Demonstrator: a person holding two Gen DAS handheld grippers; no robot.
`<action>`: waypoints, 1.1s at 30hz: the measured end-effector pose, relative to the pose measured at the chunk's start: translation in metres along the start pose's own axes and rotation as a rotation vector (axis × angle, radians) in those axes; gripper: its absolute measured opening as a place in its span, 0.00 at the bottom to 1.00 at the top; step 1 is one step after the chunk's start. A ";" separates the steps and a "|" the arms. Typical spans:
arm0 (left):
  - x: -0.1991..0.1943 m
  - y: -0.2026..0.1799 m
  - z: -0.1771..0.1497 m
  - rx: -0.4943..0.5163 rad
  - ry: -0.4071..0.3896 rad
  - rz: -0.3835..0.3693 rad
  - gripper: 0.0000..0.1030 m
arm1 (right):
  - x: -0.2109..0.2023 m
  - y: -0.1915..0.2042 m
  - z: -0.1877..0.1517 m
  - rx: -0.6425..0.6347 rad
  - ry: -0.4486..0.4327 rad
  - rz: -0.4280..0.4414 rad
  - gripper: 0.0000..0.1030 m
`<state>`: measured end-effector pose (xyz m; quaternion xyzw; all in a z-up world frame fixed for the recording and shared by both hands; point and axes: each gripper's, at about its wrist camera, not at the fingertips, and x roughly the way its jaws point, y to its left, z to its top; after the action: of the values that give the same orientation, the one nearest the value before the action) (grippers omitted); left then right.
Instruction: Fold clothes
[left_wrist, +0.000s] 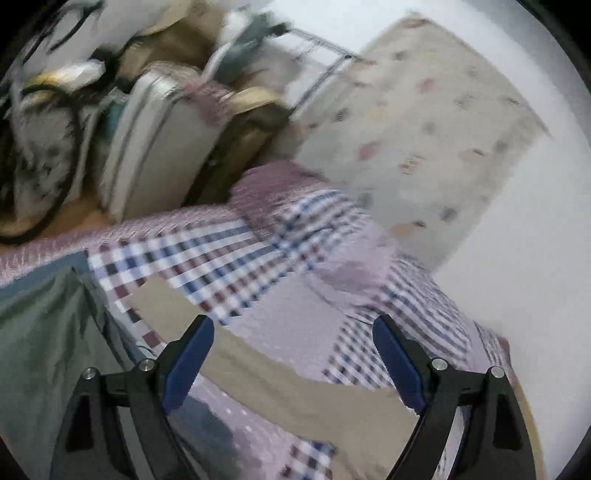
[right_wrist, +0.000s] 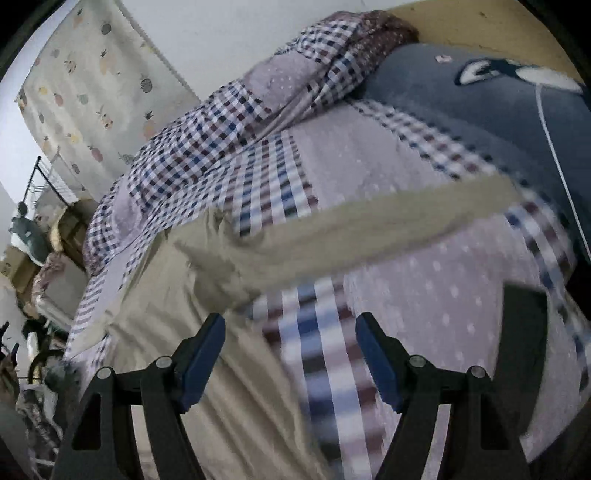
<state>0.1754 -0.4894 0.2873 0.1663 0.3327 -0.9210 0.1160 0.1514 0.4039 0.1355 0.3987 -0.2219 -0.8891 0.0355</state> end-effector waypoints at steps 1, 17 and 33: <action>-0.022 -0.017 -0.003 0.037 -0.016 -0.033 0.88 | -0.010 0.000 -0.004 -0.003 -0.003 0.006 0.75; -0.329 -0.135 -0.019 0.259 -0.307 -0.249 1.00 | -0.214 0.030 -0.033 -0.203 -0.271 -0.003 0.75; -0.231 -0.094 -0.247 0.061 0.205 -0.277 1.00 | -0.041 0.320 -0.261 -1.016 0.062 0.298 0.51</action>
<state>0.4130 -0.2339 0.2514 0.2153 0.3341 -0.9162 -0.0514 0.3321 0.0303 0.1468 0.3215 0.1840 -0.8577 0.3567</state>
